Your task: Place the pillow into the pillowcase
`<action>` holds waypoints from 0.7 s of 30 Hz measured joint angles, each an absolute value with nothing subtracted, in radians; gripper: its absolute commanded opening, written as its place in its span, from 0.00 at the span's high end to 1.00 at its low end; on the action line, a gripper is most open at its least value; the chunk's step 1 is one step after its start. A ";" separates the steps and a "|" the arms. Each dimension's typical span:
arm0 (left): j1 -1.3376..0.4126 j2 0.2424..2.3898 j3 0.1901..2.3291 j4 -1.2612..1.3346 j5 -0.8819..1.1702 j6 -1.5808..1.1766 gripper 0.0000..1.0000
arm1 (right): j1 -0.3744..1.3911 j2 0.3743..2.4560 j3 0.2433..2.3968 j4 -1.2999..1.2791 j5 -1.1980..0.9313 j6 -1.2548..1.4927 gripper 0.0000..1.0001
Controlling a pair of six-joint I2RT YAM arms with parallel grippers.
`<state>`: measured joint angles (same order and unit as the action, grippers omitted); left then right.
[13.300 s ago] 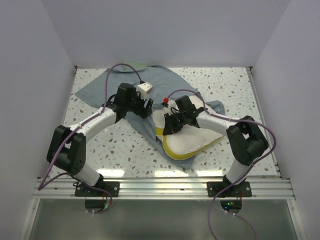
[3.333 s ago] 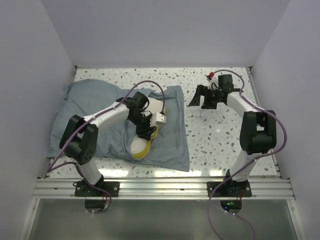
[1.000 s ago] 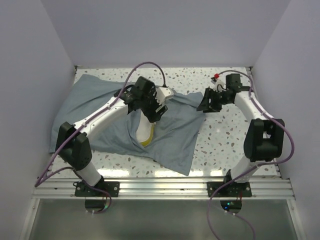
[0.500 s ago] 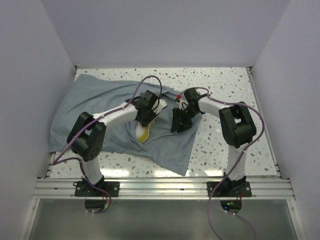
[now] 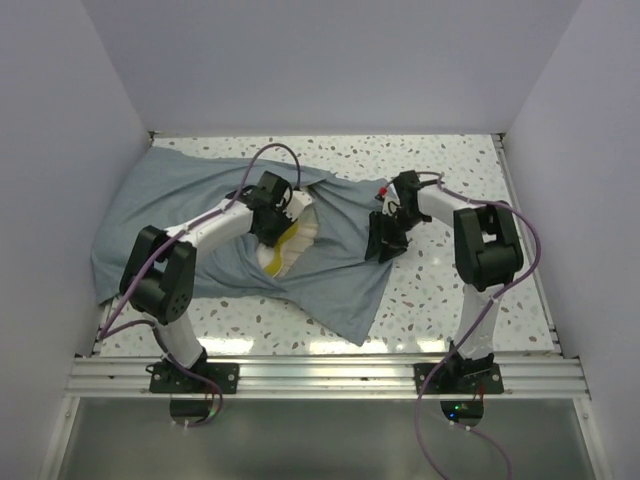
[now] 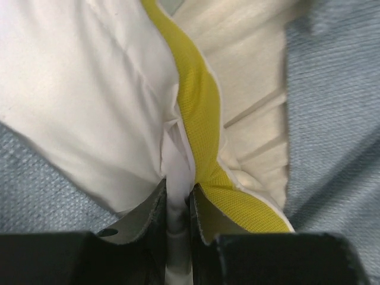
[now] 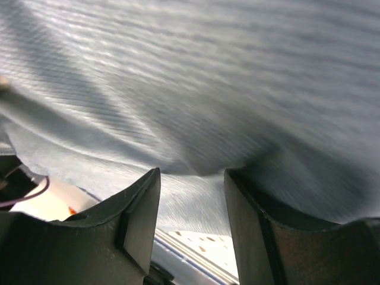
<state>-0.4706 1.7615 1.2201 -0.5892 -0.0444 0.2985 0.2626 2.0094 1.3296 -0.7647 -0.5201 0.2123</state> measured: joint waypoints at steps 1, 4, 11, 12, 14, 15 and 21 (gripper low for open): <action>-0.467 1.762 1.220 -0.589 -0.010 0.298 1.00 | 0.249 2.009 1.338 -0.775 -0.508 0.204 0.48; -0.461 1.773 1.230 -0.591 0.088 0.295 1.00 | 0.235 2.009 1.383 -0.793 -0.461 0.187 0.46; -0.439 1.850 1.304 -0.605 0.258 0.250 1.00 | 0.331 1.987 1.510 -0.719 -0.490 0.226 0.36; -0.439 1.853 1.307 -0.602 0.270 0.244 1.00 | 0.356 1.980 1.524 -0.701 -0.498 0.250 0.35; -0.438 1.853 1.307 -0.595 0.289 0.235 1.00 | 0.394 1.978 1.556 -0.670 -0.508 0.293 0.31; -0.438 1.853 1.307 -0.592 0.295 0.229 1.00 | 0.407 1.980 1.567 -0.657 -0.509 0.309 0.30; -0.435 1.827 1.268 -0.543 0.341 0.193 1.00 | 0.466 2.098 1.634 -0.575 -0.474 0.416 0.31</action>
